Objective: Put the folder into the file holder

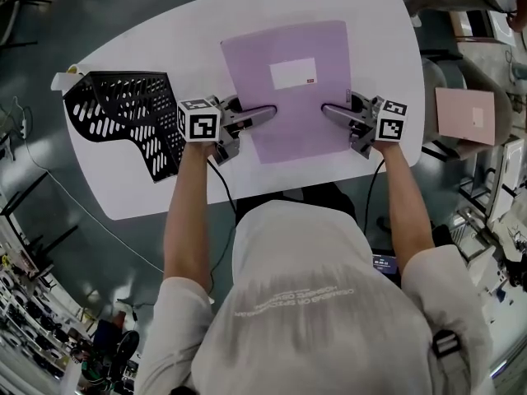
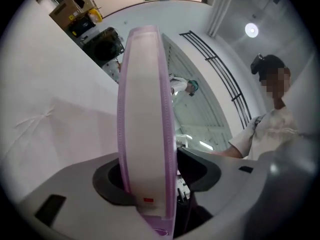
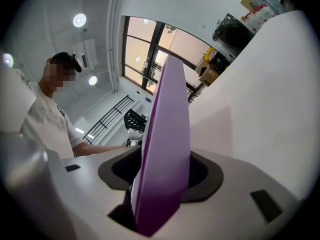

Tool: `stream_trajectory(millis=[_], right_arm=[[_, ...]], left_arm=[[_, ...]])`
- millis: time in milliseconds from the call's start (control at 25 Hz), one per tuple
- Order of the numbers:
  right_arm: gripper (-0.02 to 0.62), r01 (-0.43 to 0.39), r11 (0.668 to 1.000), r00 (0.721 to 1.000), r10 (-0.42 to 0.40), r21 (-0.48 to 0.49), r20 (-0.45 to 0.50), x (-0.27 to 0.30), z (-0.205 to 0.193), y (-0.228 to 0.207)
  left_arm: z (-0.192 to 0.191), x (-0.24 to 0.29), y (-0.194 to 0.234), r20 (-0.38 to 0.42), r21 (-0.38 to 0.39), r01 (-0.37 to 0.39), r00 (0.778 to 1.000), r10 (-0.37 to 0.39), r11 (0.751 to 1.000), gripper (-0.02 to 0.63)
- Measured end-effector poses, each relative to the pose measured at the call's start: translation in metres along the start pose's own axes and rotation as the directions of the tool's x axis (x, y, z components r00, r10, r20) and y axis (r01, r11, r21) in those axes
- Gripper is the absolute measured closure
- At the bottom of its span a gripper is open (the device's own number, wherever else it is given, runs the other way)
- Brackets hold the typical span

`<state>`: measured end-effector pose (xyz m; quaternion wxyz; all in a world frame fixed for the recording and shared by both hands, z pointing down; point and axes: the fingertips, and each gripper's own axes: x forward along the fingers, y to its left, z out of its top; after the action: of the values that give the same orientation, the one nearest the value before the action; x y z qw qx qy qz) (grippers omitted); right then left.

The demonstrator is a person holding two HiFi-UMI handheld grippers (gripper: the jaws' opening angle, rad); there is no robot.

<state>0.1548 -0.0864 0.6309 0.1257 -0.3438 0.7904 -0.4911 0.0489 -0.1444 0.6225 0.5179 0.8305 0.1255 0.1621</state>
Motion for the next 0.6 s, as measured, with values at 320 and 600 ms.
stream_trajectory(millis=[320,600], right_arm=[[0.362,-0.014,0.999,1.0,0.013,0.032,0.019,0.001,0.004,0.009],[0.307,0.048,0.999,0.998,-0.048,0.004,-0.046,-0.004,0.008,0.006]], left_arm=[[0.009,0.018,-0.011,0.048,0.002,0.074,0.996,-0.074,0.997,0.37],[0.014,0.026,-0.024,0.049,-0.023,-0.012,0.999,0.013,1.0,0.425]])
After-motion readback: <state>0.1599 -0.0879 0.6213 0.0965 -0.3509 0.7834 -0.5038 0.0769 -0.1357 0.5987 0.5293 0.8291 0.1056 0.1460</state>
